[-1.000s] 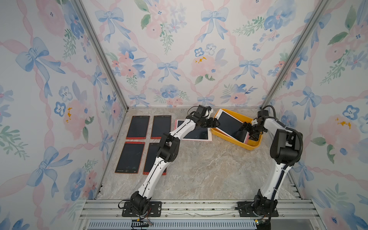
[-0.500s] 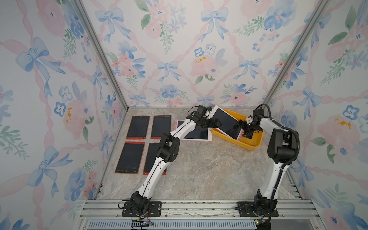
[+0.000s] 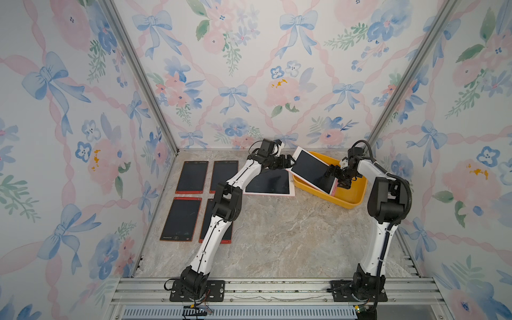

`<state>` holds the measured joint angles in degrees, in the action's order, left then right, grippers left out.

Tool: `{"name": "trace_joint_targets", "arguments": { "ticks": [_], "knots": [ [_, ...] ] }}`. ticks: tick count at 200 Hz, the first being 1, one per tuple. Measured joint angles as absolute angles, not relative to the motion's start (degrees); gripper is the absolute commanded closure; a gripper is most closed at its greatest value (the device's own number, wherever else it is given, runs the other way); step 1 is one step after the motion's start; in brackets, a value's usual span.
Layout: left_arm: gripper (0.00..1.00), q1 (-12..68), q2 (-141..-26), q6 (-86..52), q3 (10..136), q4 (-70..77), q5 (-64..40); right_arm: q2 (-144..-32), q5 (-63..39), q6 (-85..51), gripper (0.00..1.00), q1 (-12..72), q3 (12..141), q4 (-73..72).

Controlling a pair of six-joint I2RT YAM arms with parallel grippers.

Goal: Take out the writing tablet from the storage box
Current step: Pick up the writing tablet from the storage box.

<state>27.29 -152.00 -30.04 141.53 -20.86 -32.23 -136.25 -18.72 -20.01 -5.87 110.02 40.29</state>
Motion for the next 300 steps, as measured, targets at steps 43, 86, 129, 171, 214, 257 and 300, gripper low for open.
{"name": "trace_joint_targets", "arguments": {
  "ticks": [43, 86, 129, 171, 214, 257, 300],
  "knots": [
    [0.12, 27.79, -152.0, -30.46, 143.98, -20.62, -35.66, -137.36, -17.85, -19.0, 0.03, -5.61, 111.96, 41.23],
    [0.2, 27.79, -152.03, -30.74, 143.98, -20.86, -36.8, -137.51, -17.04, -18.0, 0.03, -5.17, 112.4, 41.41],
    [0.29, 27.42, -152.59, -31.83, 144.84, -20.84, -37.54, -137.67, -17.02, -17.54, 0.03, -5.06, 113.12, 41.39],
    [0.37, 27.29, -154.65, -33.34, 146.78, -20.64, -39.27, -137.67, -16.64, -17.58, 0.03, -5.06, 113.12, 40.12],
    [0.53, 27.29, -155.98, -34.65, 146.8, -20.58, -41.19, -137.67, -16.64, -17.69, 0.03, -5.04, 113.12, 38.44],
    [0.69, 27.33, -156.22, -36.4, 146.8, -19.29, -42.89, -137.67, -17.04, -18.68, 0.03, -5.04, 113.03, 35.46],
    [0.82, 27.33, -156.22, -37.15, 146.8, -18.87, -44.34, -137.21, -18.15, -19.94, 0.03, -5.08, 111.11, 31.05]
  ]
}}
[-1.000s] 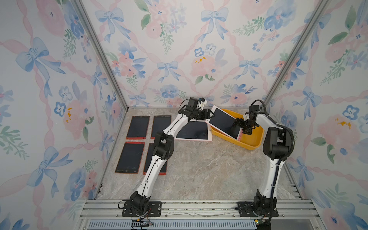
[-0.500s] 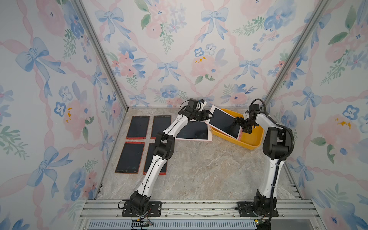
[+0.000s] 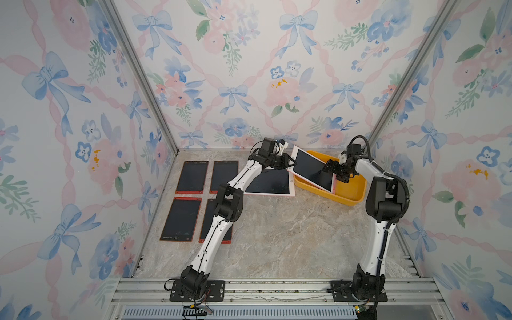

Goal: Take out the writing tablet from the storage box
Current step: Pick up the writing tablet from the storage box.

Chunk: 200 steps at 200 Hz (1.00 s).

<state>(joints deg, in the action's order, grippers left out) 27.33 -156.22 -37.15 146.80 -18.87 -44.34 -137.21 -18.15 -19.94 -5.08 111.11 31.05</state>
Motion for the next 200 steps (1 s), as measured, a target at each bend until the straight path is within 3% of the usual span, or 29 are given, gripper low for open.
{"name": "trace_joint_targets", "arguments": {
  "ticks": [35, 59, 200],
  "knots": [
    [0.89, 27.33, -156.2, -38.59, 146.8, -18.83, -44.99, -135.02, -18.63, -21.08, 0.03, -5.23, 107.63, 27.14],
    [1.0, 27.29, -156.2, -40.12, 146.8, -18.74, -45.52, -132.64, -18.7, -21.76, 0.03, -5.52, 104.75, 24.84],
    [1.0, 25.26, -152.07, -50.78, 144.31, -14.61, -47.4, -112.44, -19.94, -23.62, 0.03, -9.67, 90.94, 15.4]
  ]
}}
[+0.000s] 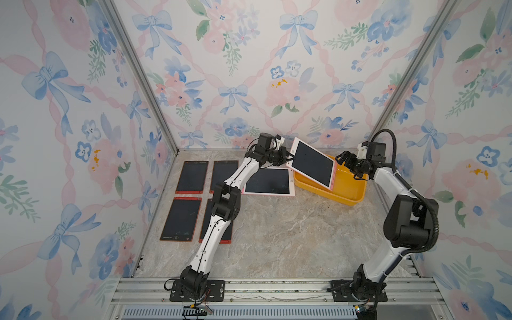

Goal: Take out the writing tablet from the storage box
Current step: Pick up the writing tablet from the storage box, then place the writing tablet at the center of the board.

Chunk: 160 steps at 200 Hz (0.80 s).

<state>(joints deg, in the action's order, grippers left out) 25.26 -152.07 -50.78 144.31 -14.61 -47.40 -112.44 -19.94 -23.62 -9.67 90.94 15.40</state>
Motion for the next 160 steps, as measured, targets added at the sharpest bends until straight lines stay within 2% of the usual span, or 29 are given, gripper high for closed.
{"name": "trace_joint_targets", "arguments": {
  "ticks": [58, 84, 109, 136, 160],
  "knots": [
    [1.0, 22.74, -144.35, -54.52, 140.35, -12.16, -47.35, -109.56, -20.56, -23.66, 0.03, -10.96, 87.7, 14.04],
    [1.0, 21.5, -136.7, -54.46, 131.85, -10.68, -47.24, -108.81, -20.58, -23.73, 0.03, -11.44, 86.15, 13.19],
    [1.0, 19.9, -124.4, -55.02, 113.21, -4.36, -47.33, -107.63, -20.67, -24.05, 0.03, -11.99, 84.42, 12.62],
    [1.0, 16.32, -108.36, -64.97, 82.19, 17.89, -48.93, -106.13, -21.08, -24.08, 0.03, -12.34, 83.83, 12.38],
    [1.0, 13.06, -100.07, -69.28, 64.1, 28.8, -48.86, -105.25, -21.54, -24.08, 0.03, -12.34, 83.83, 11.64]
  ]
}}
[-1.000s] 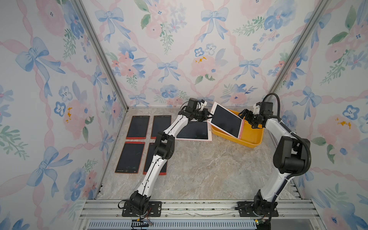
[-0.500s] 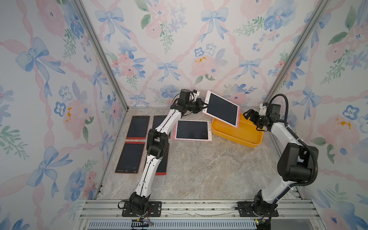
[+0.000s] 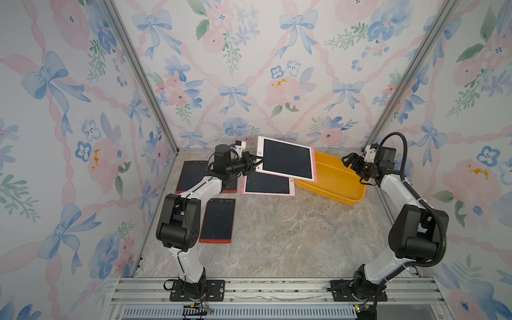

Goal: Take out the writing tablet from the storage box
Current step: Place the writing tablet at the center of the board.

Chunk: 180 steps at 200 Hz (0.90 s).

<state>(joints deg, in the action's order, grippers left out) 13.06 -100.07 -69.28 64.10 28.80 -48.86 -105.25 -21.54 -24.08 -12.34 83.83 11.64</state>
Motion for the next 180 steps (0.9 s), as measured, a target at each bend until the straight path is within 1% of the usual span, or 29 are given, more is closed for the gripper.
{"name": "trace_joint_targets", "arguments": {
  "ticks": [34, 73, 87, 112, 129, 149, 180],
  "knots": [
    [1.0, 11.68, -90.41, -71.22, 47.59, 32.95, -49.21, -105.21, -21.93, -24.08, 0.03, -12.14, 83.85, 11.57],
    [1.0, 8.62, -80.03, -69.36, 35.55, 31.99, -52.23, -105.23, -21.85, -24.05, 0.03, -10.61, 83.92, 11.88],
    [1.0, 7.46, -77.71, -67.42, 31.42, 28.62, -52.88, -105.23, -21.85, -24.05, 0.03, -9.89, 84.18, 12.23],
    [1.0, 6.68, -75.55, -57.56, 29.54, 13.23, -51.64, -105.27, -21.34, -24.03, 0.03, -8.69, 84.95, 12.64],
    [1.0, 6.35, -73.91, -52.84, 28.49, 7.4, -51.55, -105.38, -20.82, -24.01, 0.03, -7.88, 85.78, 12.91],
    [1.0, 5.87, -72.27, -49.56, 27.05, 4.86, -51.94, -105.56, -20.25, -23.97, 0.03, -6.94, 86.67, 13.15],
    [1.0, 5.52, -73.45, -46.5, 24.75, 4.12, -51.48, -105.65, -19.62, -23.59, 0.03, -5.87, 86.94, 13.63]
  ]
}}
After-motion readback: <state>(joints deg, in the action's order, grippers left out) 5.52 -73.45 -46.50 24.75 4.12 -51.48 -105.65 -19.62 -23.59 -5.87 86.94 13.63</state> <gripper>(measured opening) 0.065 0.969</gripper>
